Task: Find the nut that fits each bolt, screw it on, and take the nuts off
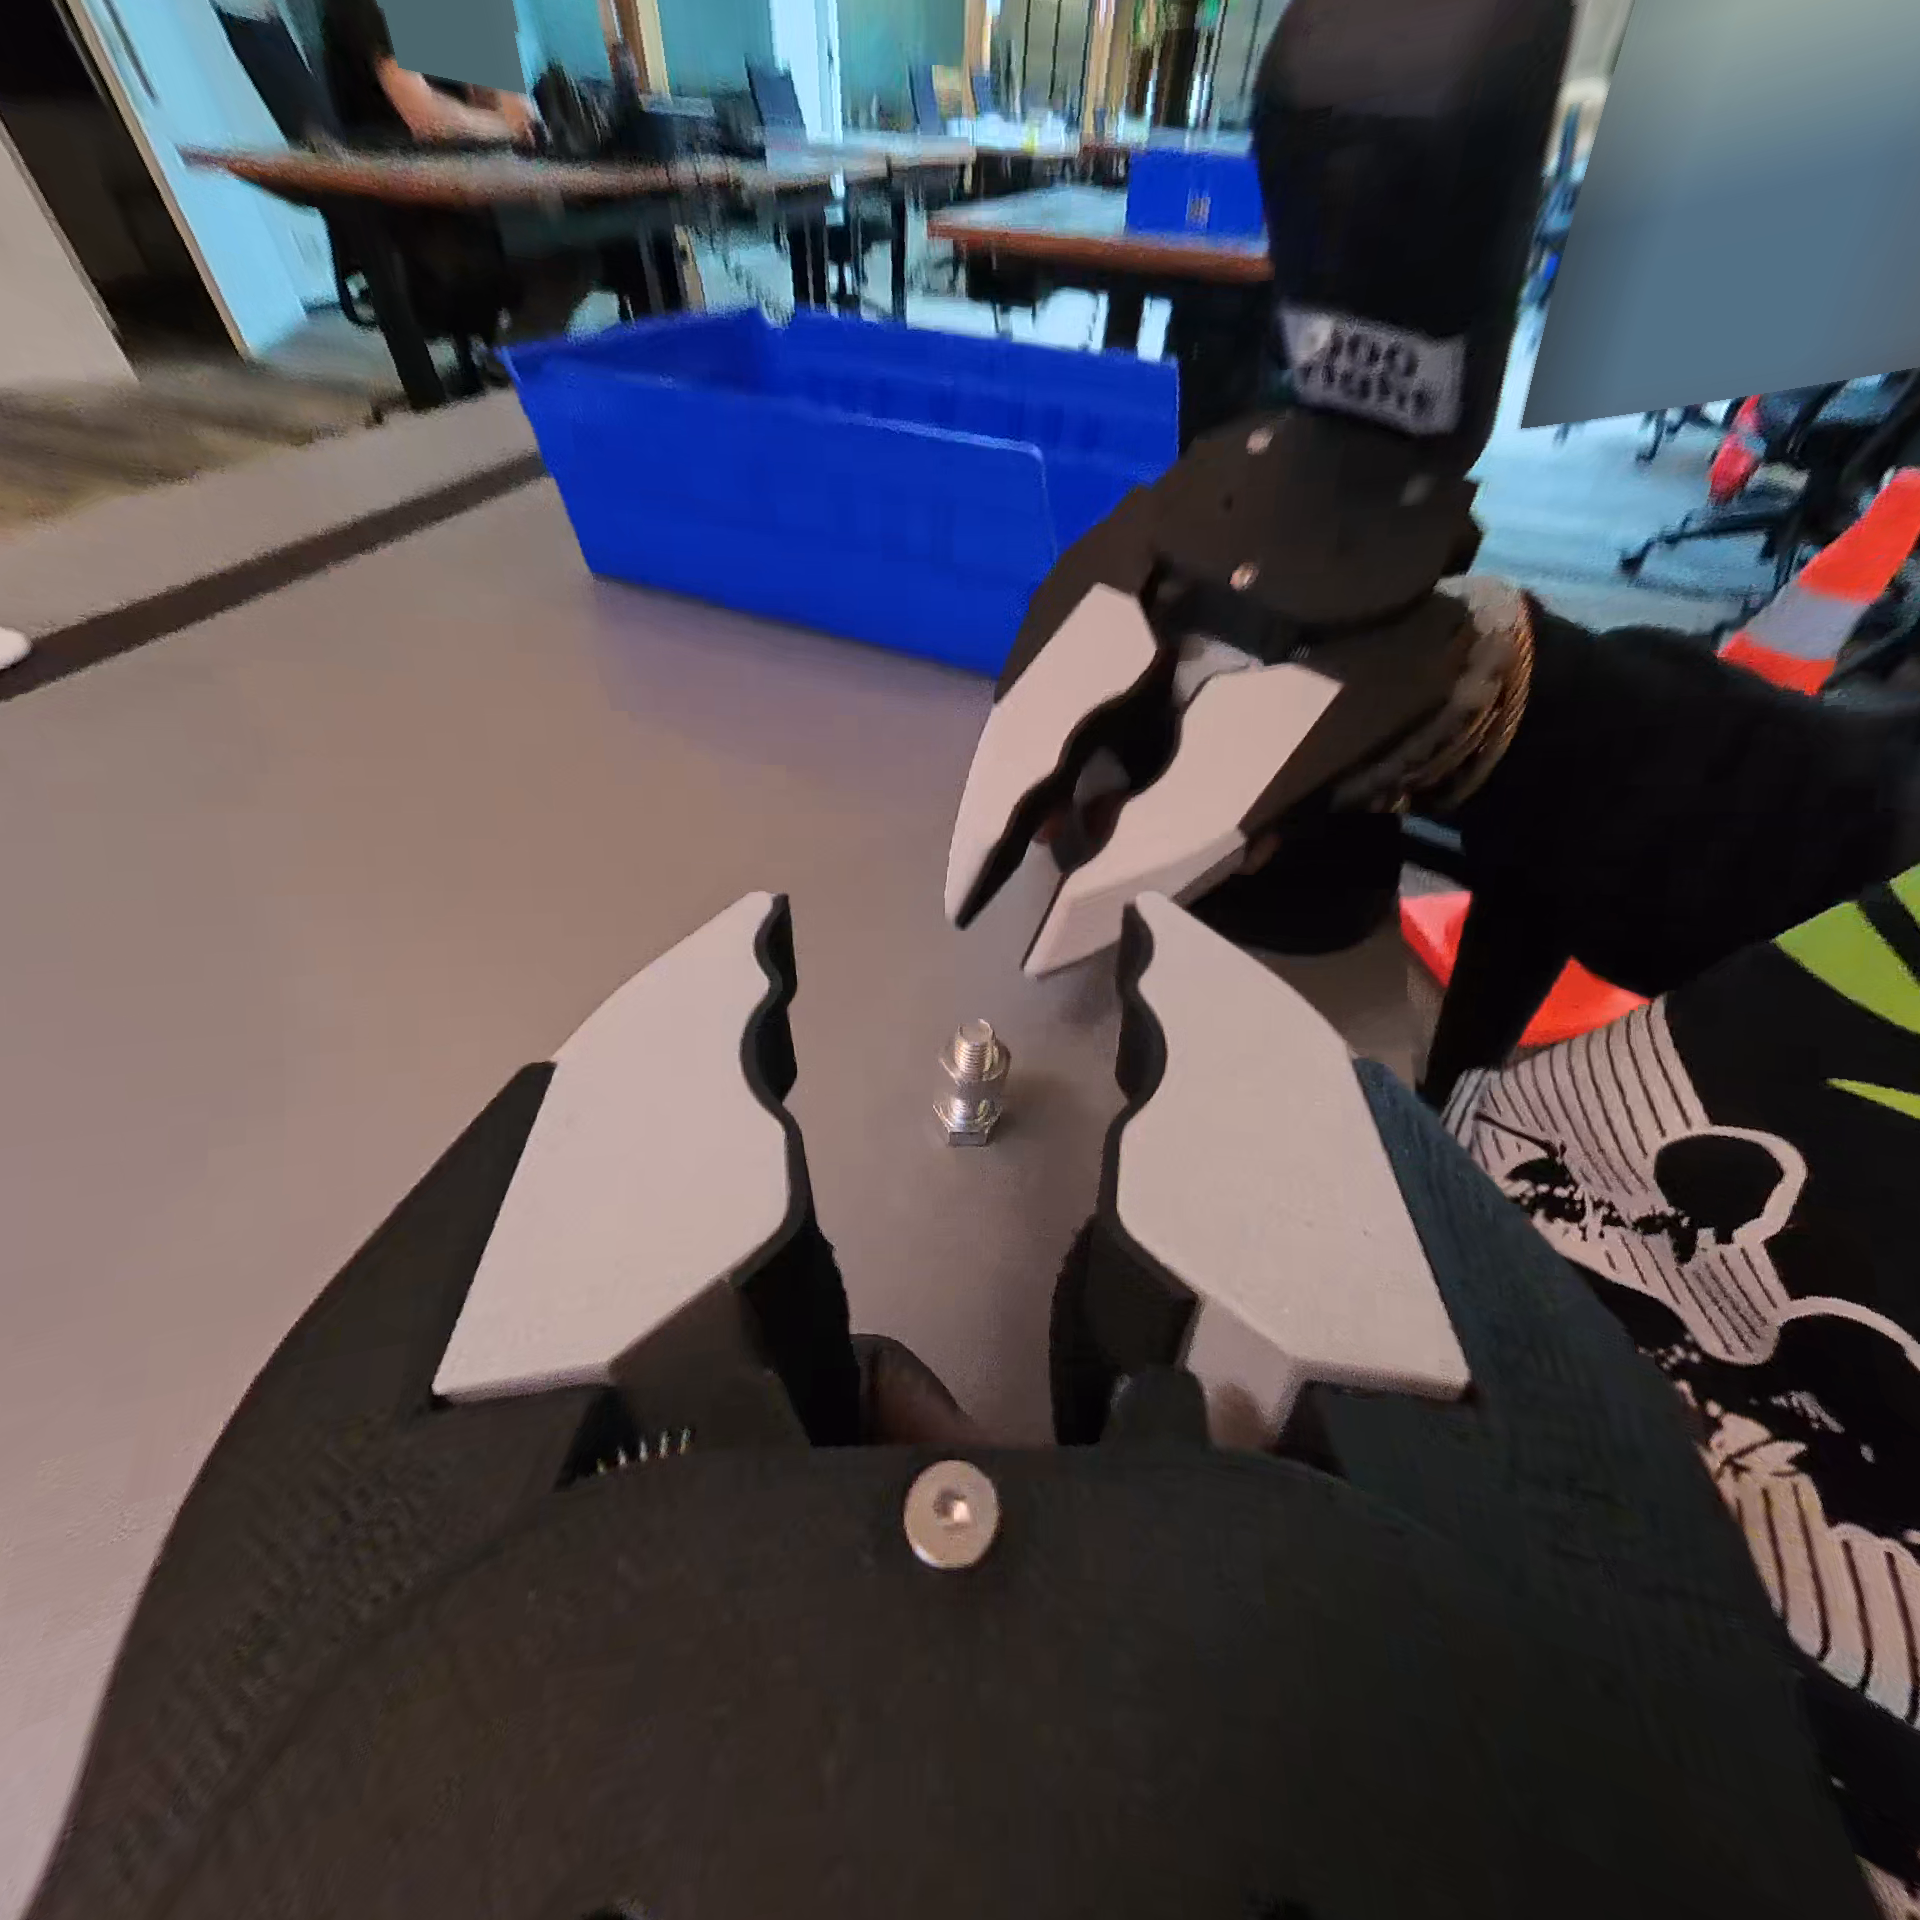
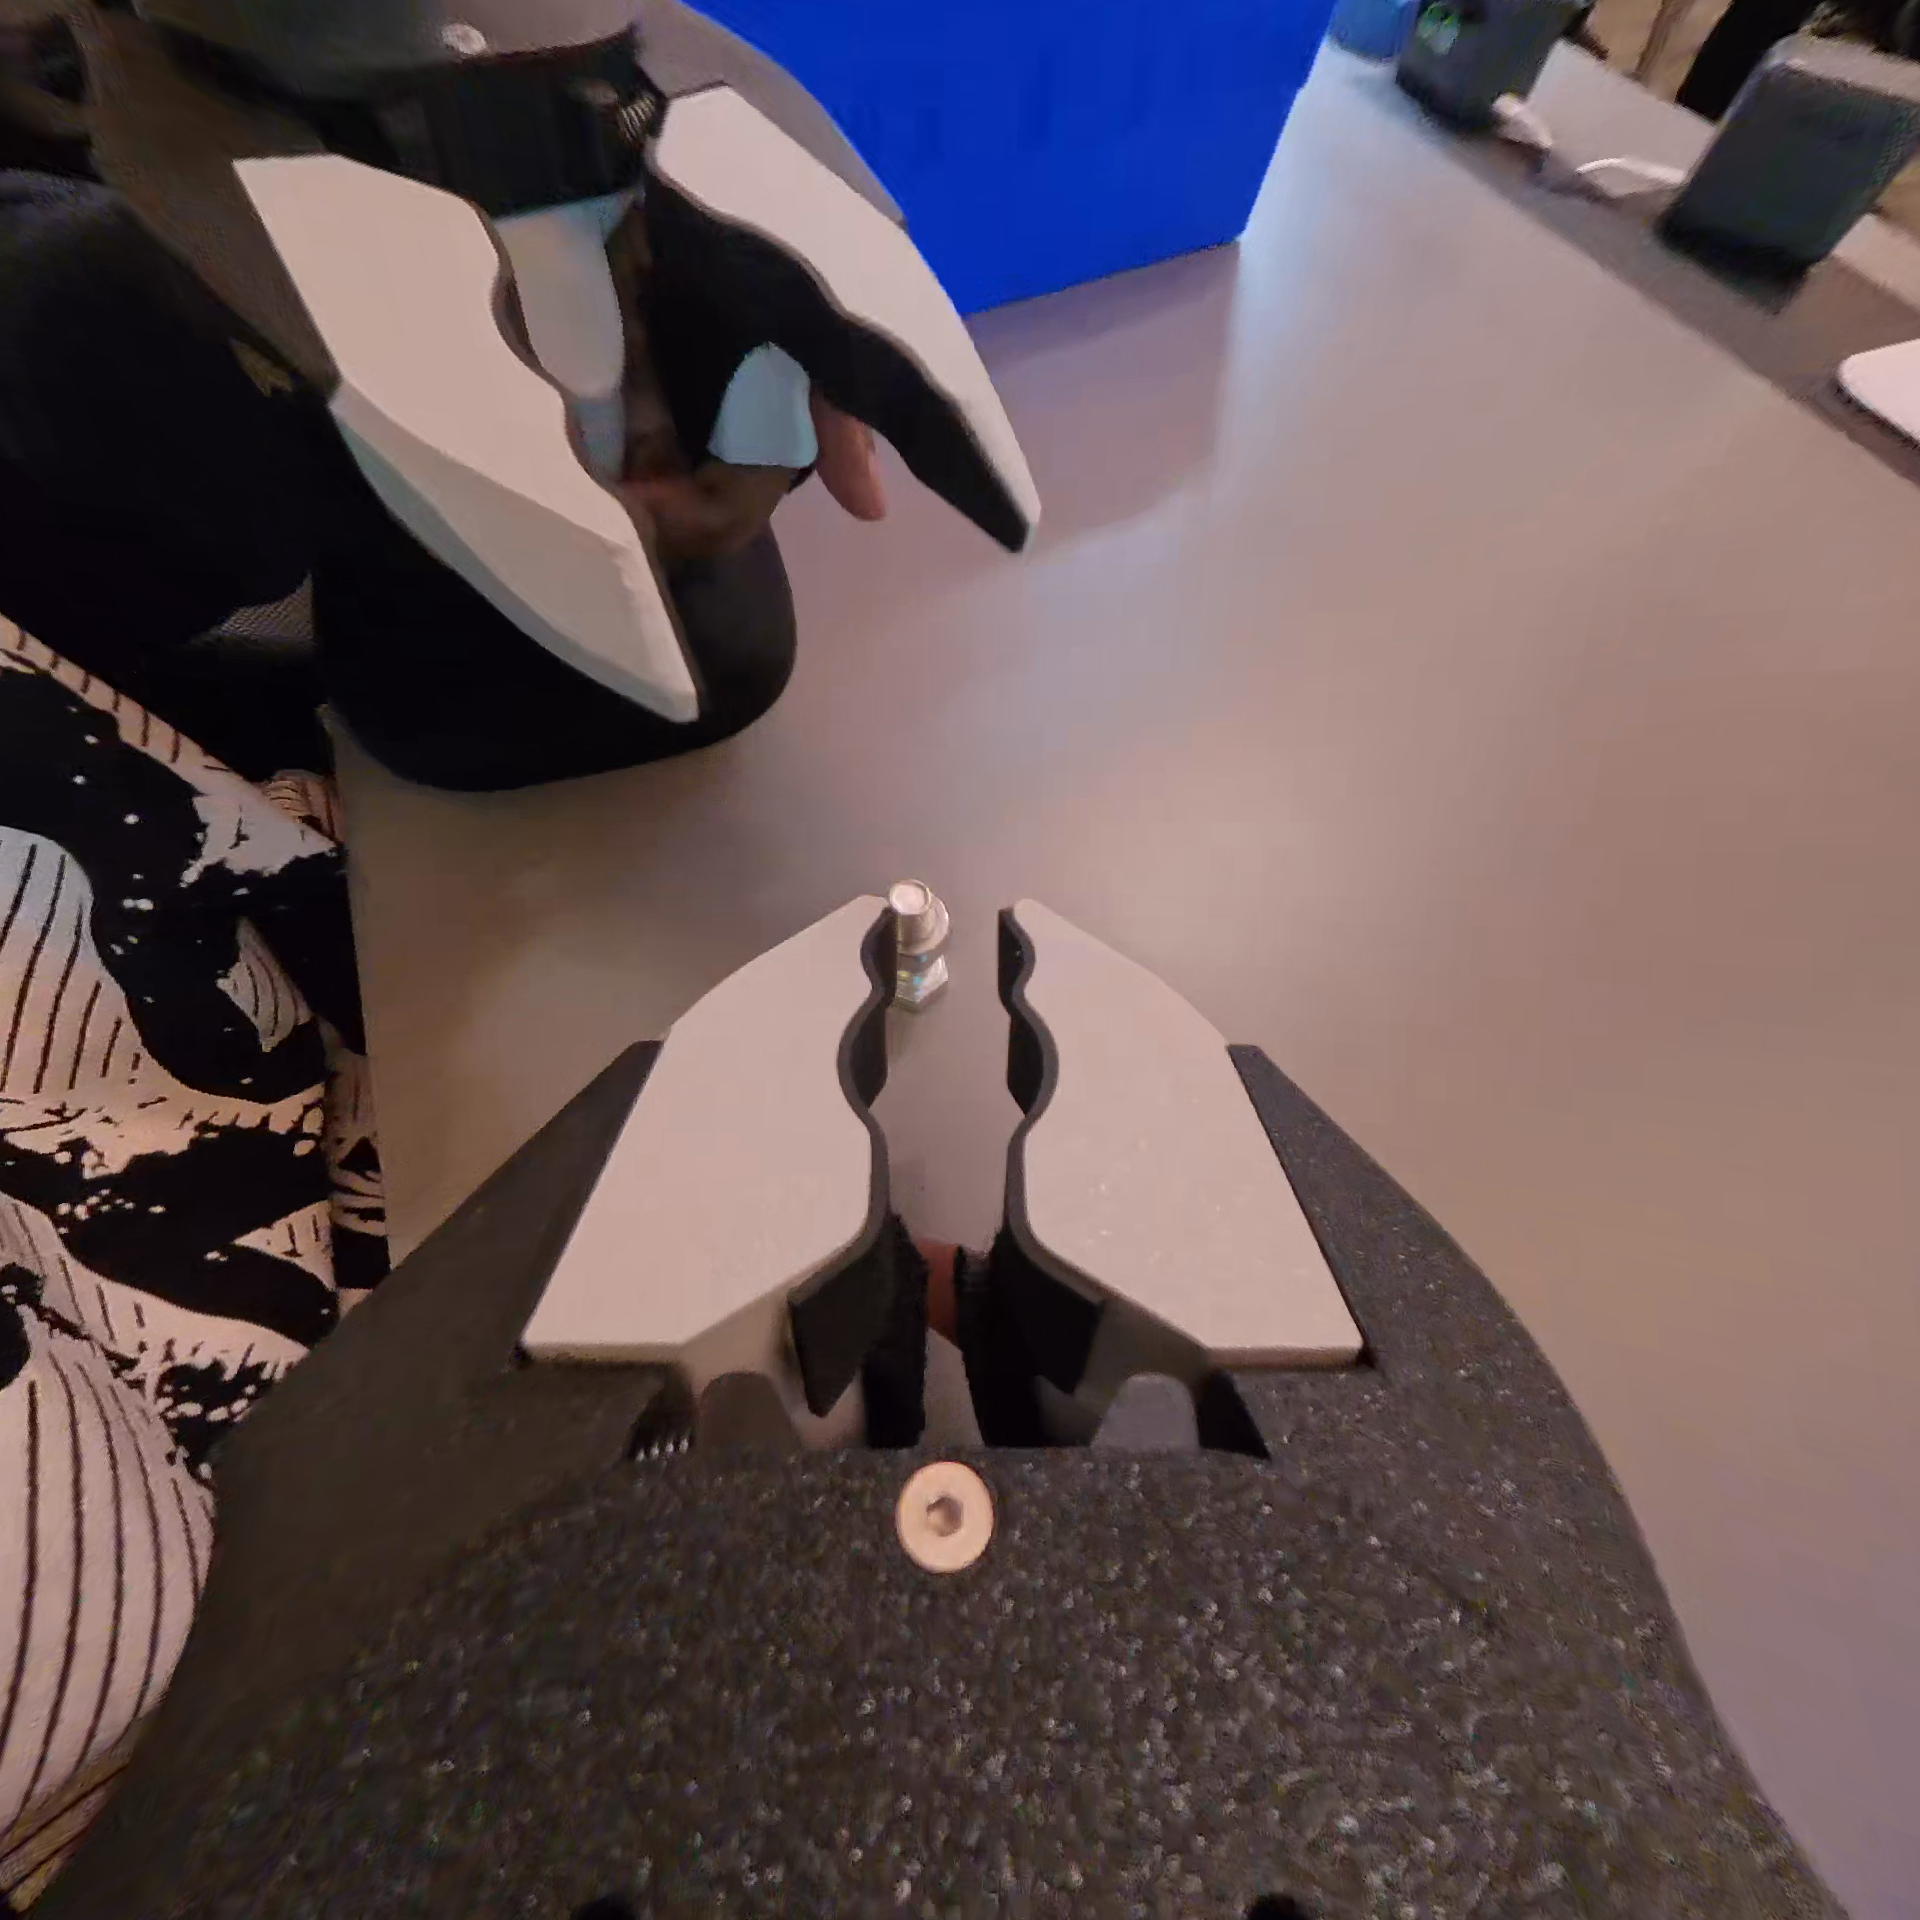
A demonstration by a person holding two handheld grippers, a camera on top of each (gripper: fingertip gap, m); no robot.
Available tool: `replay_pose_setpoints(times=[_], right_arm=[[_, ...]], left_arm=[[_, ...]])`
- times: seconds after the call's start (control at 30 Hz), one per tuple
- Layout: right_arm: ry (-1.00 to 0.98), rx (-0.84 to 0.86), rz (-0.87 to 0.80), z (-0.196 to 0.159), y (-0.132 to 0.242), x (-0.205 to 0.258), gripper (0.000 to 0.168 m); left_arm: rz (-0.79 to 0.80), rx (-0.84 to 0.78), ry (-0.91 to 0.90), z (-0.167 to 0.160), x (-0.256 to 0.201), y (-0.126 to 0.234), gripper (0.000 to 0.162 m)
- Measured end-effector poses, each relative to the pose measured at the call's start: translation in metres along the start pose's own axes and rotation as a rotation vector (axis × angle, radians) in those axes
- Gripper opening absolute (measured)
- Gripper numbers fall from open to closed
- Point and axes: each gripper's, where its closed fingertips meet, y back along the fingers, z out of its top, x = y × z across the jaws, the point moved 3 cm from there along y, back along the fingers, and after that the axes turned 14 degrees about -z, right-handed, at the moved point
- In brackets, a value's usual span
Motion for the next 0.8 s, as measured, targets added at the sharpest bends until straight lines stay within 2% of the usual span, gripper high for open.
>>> replay_pose_setpoints(times=[0.17,0.8], right_arm=[[-0.03,0.044,0.062,0.001,-0.01,0.007,0.013],[0.031,0.091,0.054,-0.002,-0.02,0.01,0.01]], left_arm=[[0.004,-0.099,-0.027,0.005,-0.003,0.01,0.06],[-0.027,-0.048,-0.082,0.0,-0.011,0.005,0.061]])
